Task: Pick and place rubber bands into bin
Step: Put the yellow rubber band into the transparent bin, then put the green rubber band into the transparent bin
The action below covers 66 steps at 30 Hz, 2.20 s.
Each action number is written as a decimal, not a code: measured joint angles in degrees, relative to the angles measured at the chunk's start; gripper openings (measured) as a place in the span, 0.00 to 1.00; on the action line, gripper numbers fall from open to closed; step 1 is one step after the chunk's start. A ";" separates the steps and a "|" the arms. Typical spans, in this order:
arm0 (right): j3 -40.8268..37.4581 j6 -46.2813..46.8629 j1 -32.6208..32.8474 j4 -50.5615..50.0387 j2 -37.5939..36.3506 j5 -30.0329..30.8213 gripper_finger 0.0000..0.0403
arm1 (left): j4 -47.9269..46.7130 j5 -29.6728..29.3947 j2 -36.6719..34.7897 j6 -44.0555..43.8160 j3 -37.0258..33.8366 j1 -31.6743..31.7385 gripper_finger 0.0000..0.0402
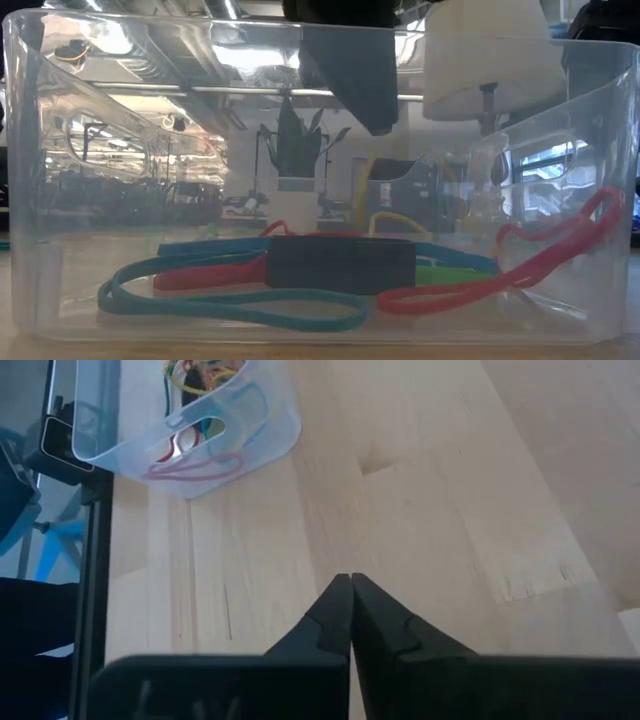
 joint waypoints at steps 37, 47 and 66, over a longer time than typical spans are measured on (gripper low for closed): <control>10.12 11.20 -4.21 -19.01 0.25 5.68 0.00 | 15.51 -3.26 -39.80 15.64 -40.44 7.94 0.00; 17.48 23.86 -14.05 -43.39 7.69 -8.44 0.02 | 25.08 -3.12 -63.91 13.95 -63.35 12.74 0.00; 17.27 20.14 -14.84 -38.92 24.00 -16.74 0.23 | 26.71 -2.64 -84.33 16.06 -76.34 15.68 0.00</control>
